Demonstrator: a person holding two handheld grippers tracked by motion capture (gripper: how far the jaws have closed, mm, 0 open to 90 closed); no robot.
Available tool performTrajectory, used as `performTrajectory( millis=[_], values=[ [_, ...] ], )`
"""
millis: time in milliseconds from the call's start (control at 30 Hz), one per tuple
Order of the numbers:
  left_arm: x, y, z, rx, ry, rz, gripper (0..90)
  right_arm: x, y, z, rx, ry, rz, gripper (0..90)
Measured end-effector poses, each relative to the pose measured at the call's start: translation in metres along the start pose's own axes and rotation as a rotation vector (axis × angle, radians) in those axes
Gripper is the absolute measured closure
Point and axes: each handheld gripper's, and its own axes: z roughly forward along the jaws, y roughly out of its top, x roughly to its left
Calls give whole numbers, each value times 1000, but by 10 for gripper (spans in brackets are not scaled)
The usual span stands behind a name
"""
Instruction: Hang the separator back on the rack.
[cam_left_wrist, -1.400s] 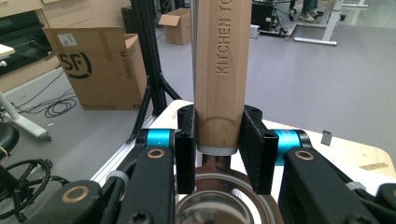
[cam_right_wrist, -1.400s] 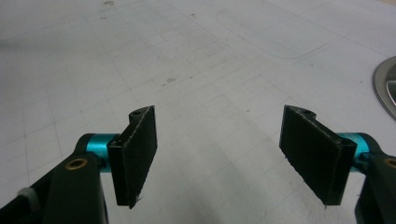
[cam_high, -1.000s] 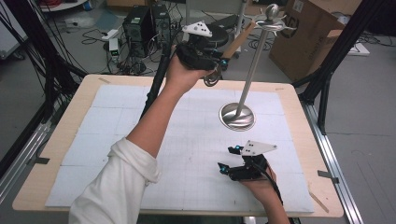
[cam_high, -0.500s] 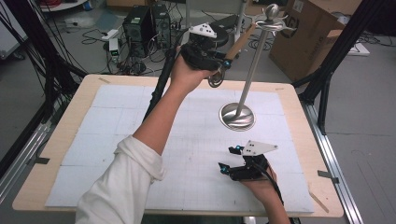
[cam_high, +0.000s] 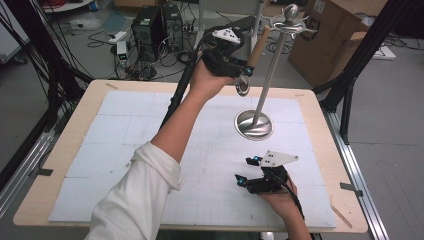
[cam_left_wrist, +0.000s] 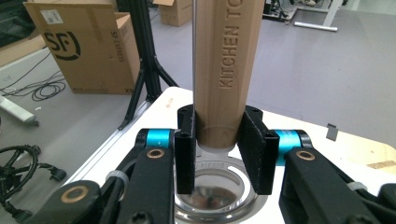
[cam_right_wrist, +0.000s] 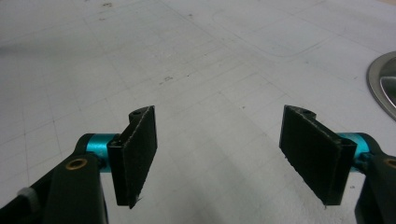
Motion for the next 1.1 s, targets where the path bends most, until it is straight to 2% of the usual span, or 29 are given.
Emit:
performTrajectory(
  millis=[300, 467, 533, 567, 700, 867, 1100],
  values=[
    [1, 3, 2, 18, 16, 16, 684, 0, 0, 0, 2, 1, -6, 270],
    [1, 3, 3, 19, 10, -2, 670, 0, -1, 0, 2, 1, -4, 270],
    [1, 2, 3, 29, 29, -9, 576, 1, 0, 0, 3, 2, -3, 270],
    [2, 1, 3, 30, 25, -16, 546, 1, 0, 0, 2, 2, -7, 270],
    [3, -3, -2, 59, 37, -29, 479, 1, 0, 0, 1, 2, -9, 270],
    [6, -12, -12, 102, 50, -52, 415, 3, 0, 0, -2, 4, -12, 270],
    [12, -33, -37, 122, 77, -97, 363, 5, 1, 1, 5, 4, -14, 270]
  ],
)
